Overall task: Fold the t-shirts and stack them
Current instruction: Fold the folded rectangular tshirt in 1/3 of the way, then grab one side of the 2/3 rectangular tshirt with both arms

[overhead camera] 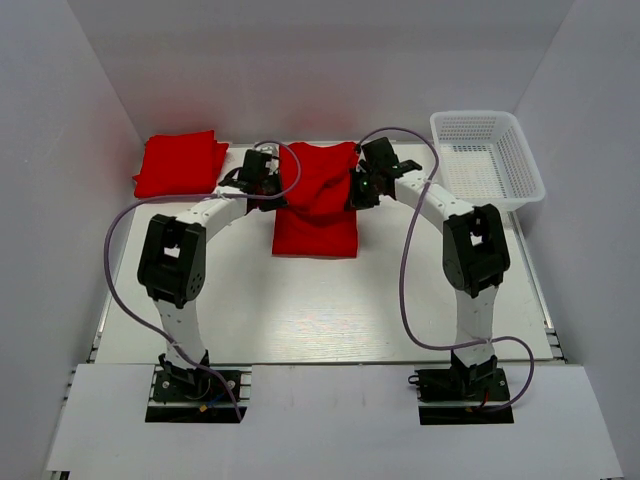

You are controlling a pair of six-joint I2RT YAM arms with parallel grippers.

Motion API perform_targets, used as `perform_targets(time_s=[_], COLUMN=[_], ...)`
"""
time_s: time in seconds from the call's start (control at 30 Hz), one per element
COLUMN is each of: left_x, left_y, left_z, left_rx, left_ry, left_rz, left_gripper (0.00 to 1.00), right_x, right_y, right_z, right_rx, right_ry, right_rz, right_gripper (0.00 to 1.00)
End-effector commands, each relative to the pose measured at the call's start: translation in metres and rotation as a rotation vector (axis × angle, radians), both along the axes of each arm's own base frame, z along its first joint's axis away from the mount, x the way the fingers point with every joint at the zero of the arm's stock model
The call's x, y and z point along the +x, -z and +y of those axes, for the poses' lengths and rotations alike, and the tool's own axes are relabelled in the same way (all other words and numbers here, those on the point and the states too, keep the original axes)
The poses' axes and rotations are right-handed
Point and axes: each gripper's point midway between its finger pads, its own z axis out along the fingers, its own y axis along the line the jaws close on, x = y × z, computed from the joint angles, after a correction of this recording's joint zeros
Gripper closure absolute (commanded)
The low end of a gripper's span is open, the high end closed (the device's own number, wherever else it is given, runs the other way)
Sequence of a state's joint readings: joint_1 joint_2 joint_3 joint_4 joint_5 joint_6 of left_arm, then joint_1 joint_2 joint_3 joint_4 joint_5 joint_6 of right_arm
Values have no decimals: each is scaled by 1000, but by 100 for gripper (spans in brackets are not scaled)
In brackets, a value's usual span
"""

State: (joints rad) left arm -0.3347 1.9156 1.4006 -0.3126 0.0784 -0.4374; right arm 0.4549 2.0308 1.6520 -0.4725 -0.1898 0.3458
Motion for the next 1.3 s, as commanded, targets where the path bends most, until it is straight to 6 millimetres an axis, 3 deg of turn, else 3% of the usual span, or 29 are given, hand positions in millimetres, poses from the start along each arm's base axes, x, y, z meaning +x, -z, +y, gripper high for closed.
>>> perform_targets(time_s=[0.0,0.2,0.37,0.4,0.47,0.5,0.53,0.57,0.6,0.63,0.7,0.73,0.77,0.8,0.83,0.87,0.93,0.97,1.0,1.03,1.07,1.1,1.13,1.17,1.2,1.23,1.27], left_x=[22,29,44,49,67,73,82,88,94,101,100,99,93,87,84,78,62,49,38,28,8,-2,-16,-34,-43,-51,-65], left_y=[-18,2,3,-2,-15,-9,-22,-26,-36,-47,-54,-62,-73,-69,-74,-90,-83,-71,-83,-81,-60,-57,-66,-44,-39,-33,-22], left_z=[-9,-6,1,3,19,24,24,31,37,36,43,43,42,49,50,52,57,59,57,58,55,55,48,51,53,55,58], left_rx=[-48,-28,-37,-39,-36,-25,-36,-47,-60,-67,-71,-75,-76,-65,-61,-59,-29,-20,-17,-12,1,-5,-26,-23,-21,-19,-14], left_ry=[40,30,-15,-36,-112,-130,-154,-180,-202,-201,-209,-208,-189,-192,-186,-176,-158,-158,-140,-124,-109,-101,-62,-53,-53,-53,-53], left_rz=[-73,-8,-11,-24,-54,-45,-63,-64,-75,-96,-88,-101,-117,-106,-118,-147,-124,-92,-112,-103,-57,-50,-68,-24,-17,-10,9], left_gripper=[100,100,100,100,96,85,67,13,0,0,0,0,0,0,0,0,0,0,0,0,0,0,0,0,0,0,0], right_x=[17,31,54,58,82,92,108,119,132,137,143,140,134,129,122,110,95,75,67,52,43,22,12,5,-14,-23,-31], right_y=[-3,12,11,19,4,3,-10,-24,-38,-43,-61,-77,-69,-93,-92,-71,-94,-76,-72,-63,-73,-39,-55,-49,-23,-29,-23], right_z=[0,1,7,7,11,7,13,17,14,13,6,4,1,-5,-6,-8,-13,-18,-17,-19,-20,-26,-26,-24,-30,-26,-23], right_rx=[10,29,79,77,112,135,182,211,240,250,270,280,258,267,252,221,210,190,191,191,200,172,182,178,148,153,147], right_ry=[7,54,97,113,147,189,186,187,190,199,191,182,174,173,158,148,125,123,112,99,95,94,84,74,70,54,40], right_rz=[-19,6,-30,-20,-84,-80,-136,-172,-218,-226,-252,-274,-260,-299,-294,-250,-287,-234,-219,-196,-218,-149,-176,-168,-111,-125,-111], right_gripper=[100,100,100,100,92,70,62,56,35,10,10,10,10,10,10,10,10,10,10,10,10,10,10,10,10,10,10])
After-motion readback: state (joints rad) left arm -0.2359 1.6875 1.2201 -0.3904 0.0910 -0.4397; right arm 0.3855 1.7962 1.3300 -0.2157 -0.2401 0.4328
